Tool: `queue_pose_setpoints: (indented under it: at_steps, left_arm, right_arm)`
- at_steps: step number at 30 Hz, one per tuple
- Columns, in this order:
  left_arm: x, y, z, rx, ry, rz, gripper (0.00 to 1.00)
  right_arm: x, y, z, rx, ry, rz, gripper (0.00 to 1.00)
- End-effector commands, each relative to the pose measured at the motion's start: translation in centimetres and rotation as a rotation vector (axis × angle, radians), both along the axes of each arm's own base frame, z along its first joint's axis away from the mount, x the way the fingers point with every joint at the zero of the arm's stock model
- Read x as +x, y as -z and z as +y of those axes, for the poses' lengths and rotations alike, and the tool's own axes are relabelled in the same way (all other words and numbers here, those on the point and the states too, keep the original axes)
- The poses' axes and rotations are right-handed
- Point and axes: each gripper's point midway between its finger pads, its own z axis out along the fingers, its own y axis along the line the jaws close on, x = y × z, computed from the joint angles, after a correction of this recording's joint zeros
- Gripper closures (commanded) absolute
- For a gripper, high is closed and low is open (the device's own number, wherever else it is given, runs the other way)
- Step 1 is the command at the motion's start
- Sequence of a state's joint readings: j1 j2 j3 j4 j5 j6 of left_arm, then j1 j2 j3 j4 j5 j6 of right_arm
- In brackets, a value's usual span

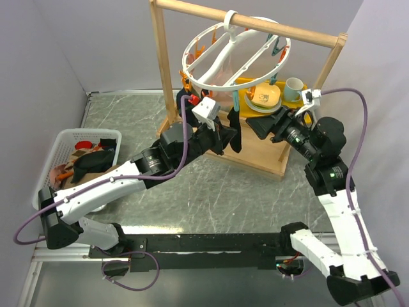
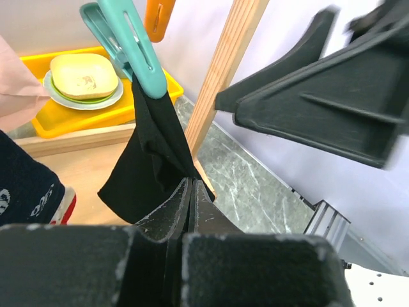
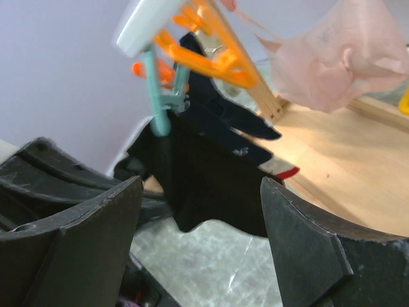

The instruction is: Remove the socks clipped to the hanger

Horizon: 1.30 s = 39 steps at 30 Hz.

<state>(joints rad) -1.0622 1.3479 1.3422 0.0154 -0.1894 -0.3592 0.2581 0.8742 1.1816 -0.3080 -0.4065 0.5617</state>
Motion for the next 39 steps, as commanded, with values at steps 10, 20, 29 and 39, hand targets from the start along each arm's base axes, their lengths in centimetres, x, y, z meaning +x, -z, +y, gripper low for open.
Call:
queue_pose_setpoints:
  at_steps: [10,20,29,39]
  left_arm:
    - [-1.2,-3.6,0.7,-0.075,0.035,0.008,0.99]
    - [-2.0,-4.2,-0.1,-0.101,0.089,0.026,0.99]
    - [-2.0,-4.3,0.1,-0.101,0.086,0.022,0.99]
    - [-2.0,-4.3,0.2,-0.096,0.087,0.018,0.99]
  right_arm:
    - [-0.1,-0.6,0.5,0.312,-0.231,-0.208,0.14]
    - [0.2,-2.6,1.9,0.351,-0.368,-0.286,0.13]
    - [1.3,-4.0,3.2,0.347,-0.371,-0.285,0.13]
    - [2.9,-5.2,4.4,0.357,-0.338,-0.277,0.19]
